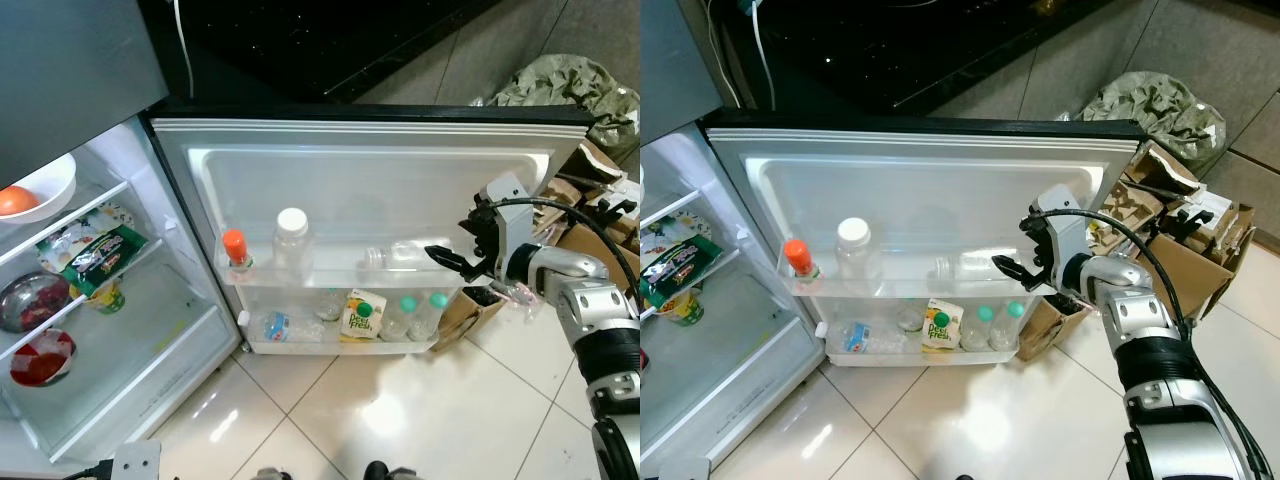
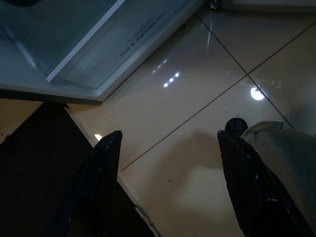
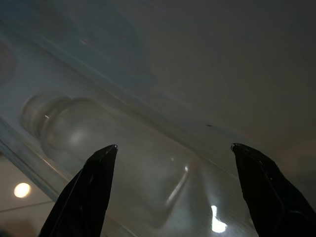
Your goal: Restocking fridge
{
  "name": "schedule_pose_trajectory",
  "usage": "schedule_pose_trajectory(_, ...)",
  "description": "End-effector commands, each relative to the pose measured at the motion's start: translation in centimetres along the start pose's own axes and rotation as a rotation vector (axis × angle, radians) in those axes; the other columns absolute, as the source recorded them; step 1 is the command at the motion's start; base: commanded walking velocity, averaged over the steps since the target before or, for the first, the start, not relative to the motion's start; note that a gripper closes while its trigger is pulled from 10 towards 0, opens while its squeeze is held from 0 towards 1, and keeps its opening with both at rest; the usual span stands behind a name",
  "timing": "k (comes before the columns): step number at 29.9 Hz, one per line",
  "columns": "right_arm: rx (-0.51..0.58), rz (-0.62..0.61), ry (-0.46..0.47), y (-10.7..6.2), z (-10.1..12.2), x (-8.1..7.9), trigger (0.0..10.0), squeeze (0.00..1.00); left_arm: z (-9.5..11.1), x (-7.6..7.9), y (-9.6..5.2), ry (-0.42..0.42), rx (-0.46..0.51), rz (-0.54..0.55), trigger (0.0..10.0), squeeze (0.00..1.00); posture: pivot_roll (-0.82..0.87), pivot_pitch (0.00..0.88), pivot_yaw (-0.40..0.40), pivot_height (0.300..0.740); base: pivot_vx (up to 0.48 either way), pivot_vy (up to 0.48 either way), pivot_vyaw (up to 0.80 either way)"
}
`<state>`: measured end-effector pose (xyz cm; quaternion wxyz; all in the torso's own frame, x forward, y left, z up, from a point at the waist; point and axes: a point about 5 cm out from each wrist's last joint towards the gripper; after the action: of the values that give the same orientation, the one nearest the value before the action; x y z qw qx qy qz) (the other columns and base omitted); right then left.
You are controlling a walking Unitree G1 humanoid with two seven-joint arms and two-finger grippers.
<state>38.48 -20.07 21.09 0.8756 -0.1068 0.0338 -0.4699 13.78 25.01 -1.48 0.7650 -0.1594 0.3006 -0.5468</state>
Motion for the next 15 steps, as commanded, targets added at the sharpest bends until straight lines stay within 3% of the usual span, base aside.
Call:
schedule_pose_trajectory(1,-0.127,0.033,0.099,0.4,-3.2,-0.6,10.0,0.00,-1.4,-0.3,-0.5,0.018,-0.050,0.002,10.0,0.00,0.03,0.345,-0.023,0.710,0.000,0.000,0.00)
schedule_pose_trajectory(4,-0.104,0.124,0.120,1.4,-2.3,-2.0,10.0,0.00,-1.3,-0.3,-0.4,0.018,-0.048,0.001,10.0,0.00,0.03,0.346,-0.022,0.710,0.000,0.000,0.00)
schedule_pose_trajectory(15,-0.073,0.272,0.235,2.5,-1.0,-5.2,10.0,0.00,-1.2,-0.3,-0.2,0.024,-0.046,-0.001,10.0,0.00,0.03,0.345,-0.018,0.710,0.000,0.000,0.00)
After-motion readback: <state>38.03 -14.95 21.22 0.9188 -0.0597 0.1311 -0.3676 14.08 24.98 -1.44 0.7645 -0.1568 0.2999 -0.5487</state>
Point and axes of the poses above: a point about 5 cm out from each wrist's last joint towards the gripper, its own y axis pointing out of the wrist towards the gripper, its own z axis along the axis of the wrist's last joint, x = y × z, and after that the axes turned 7 degrees about y, right-handed
